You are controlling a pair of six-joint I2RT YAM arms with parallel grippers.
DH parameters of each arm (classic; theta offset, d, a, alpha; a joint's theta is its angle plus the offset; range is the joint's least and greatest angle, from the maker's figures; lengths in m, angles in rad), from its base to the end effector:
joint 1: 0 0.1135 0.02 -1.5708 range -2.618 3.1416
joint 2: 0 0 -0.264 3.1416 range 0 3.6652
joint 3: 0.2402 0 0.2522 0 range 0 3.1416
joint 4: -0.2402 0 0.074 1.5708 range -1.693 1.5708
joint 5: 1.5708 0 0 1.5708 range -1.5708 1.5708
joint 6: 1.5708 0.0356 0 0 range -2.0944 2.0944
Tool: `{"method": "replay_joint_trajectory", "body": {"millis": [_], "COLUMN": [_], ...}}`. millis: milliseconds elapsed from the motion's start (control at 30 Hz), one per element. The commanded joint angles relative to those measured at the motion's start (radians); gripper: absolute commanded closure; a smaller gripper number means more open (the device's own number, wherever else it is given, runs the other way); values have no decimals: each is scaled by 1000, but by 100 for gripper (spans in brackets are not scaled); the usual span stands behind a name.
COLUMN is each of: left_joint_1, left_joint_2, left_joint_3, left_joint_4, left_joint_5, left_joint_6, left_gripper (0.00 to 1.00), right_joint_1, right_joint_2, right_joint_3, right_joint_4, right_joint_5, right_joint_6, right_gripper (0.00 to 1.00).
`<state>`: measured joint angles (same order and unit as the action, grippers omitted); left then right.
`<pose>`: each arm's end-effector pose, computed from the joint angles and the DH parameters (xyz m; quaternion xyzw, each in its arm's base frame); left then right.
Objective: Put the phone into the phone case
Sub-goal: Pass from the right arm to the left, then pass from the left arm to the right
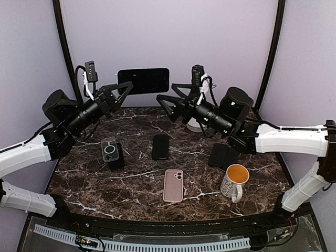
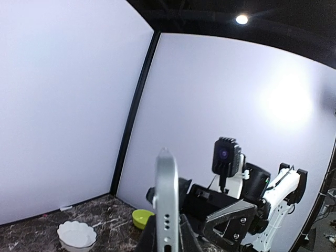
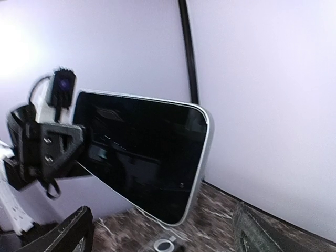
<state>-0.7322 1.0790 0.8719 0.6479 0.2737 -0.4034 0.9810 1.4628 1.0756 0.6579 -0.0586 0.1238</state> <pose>0.1760 -0.1712 0.4008 0.2005 0.5044 -0.5115 0.6661 0.1910 0.2892 0.3683 -0.2726 0.5406 0.4326 0.6681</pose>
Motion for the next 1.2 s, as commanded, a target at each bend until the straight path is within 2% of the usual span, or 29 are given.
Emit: {"method": "replay_joint_trajectory", "body": {"millis": [0,100,267,400,700,867,1033,1100,1167], "left_joint_1": [-27,-36,-57,-71,-95,-99,-104,-106,-106], "left_joint_2": [-1,23,61,98,155,171,195,198,197], "left_joint_3": [-40,-40,-34,-24,9,12,10,9,4], "left_joint_4": [378,411,466,483,510,506,510,508,503], "left_joint_5": [-23,-5,28,40,61,75,92,98,99], "left_joint_6": [-35,-60,-85,-103,-104,-106,-138,-140,-140], "left_gripper": [100,100,100,100,100,100,100,100,100], "right_joint_1": [-19,-21,-37,-39,-40,-41,-42,-43,-45], "right_joint_2": [99,125,144,148,160,146,141,131,119], "right_joint_3": [53,77,83,92,109,104,105,95,85], "right_joint_4": [324,367,442,466,452,444,440,453,460], "right_joint_5": [-346,-380,-421,-438,-407,-399,-397,-393,-379], "right_joint_6": [289,330,395,411,400,380,367,365,362], "right_gripper": [17,33,46,49,65,66,80,82,78]}}
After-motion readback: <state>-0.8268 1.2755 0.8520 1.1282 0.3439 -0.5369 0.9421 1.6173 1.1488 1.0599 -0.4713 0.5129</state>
